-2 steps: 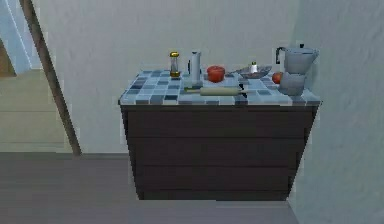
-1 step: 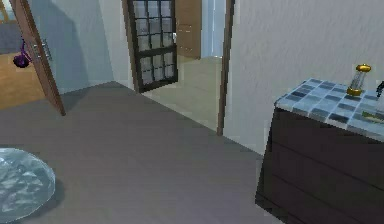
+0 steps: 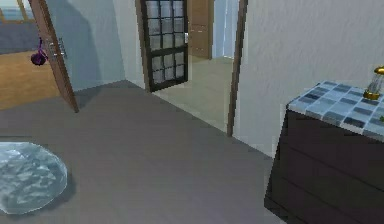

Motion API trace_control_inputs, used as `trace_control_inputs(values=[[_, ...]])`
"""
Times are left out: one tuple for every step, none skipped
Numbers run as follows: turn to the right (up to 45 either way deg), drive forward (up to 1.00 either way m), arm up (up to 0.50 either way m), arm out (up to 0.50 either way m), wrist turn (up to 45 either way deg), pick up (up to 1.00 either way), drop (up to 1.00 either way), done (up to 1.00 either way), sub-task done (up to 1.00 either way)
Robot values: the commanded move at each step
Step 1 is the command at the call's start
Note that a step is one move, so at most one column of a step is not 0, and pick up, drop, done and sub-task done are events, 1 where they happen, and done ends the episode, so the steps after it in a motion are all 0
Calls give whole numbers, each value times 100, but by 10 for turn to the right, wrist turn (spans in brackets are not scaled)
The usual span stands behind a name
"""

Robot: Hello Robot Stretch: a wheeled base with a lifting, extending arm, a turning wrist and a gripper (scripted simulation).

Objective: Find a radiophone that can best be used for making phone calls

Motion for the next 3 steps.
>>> trace_control_inputs(values=[[0,100,0,0,0,0,0,0,0],[-30,0,0,0,0,0,0,0,0],[0,100,0,0,0,0,0,0,0]])
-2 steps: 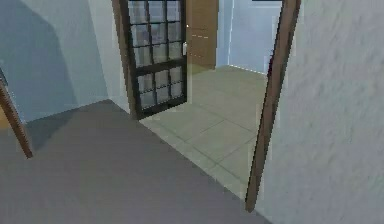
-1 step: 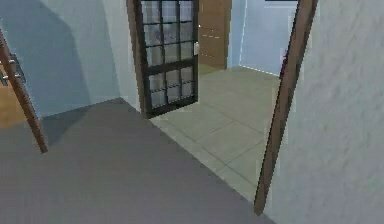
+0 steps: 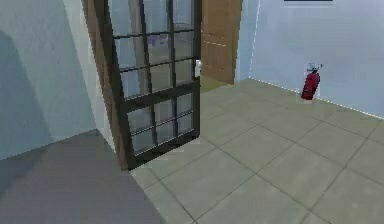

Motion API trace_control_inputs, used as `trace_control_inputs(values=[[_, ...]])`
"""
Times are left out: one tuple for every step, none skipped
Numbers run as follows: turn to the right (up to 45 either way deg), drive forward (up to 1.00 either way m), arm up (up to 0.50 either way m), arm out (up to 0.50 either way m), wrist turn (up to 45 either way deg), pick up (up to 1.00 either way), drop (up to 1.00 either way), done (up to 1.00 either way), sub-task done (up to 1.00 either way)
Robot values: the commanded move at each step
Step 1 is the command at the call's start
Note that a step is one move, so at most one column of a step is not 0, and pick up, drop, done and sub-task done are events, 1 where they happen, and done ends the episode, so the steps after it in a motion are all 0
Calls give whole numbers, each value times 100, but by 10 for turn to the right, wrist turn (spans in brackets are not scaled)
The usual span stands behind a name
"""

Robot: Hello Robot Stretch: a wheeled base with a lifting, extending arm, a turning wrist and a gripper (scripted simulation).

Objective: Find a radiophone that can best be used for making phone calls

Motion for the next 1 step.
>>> trace_control_inputs(values=[[-90,0,0,0,0,0,0,0,0]])
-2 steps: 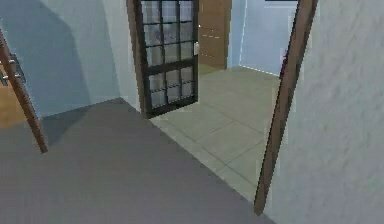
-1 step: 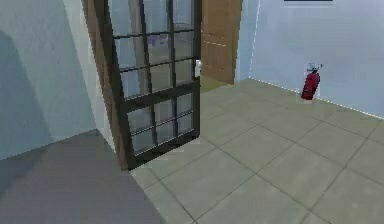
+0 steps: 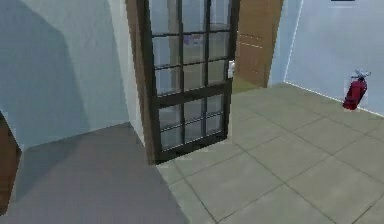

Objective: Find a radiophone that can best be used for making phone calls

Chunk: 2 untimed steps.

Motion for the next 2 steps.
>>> trace_control_inputs(values=[[0,20,0,0,0,0,0,0,0],[240,0,0,0,0,0,0,0,0]])
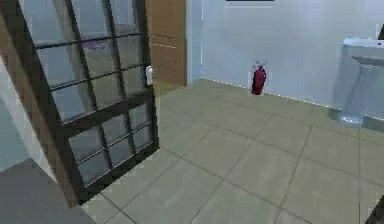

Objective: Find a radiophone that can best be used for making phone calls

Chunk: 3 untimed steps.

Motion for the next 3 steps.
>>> trace_control_inputs(values=[[0,100,0,0,0,0,0,0,0],[0,100,0,0,0,0,0,0,0],[-420,0,0,0,0,0,0,0,0]])
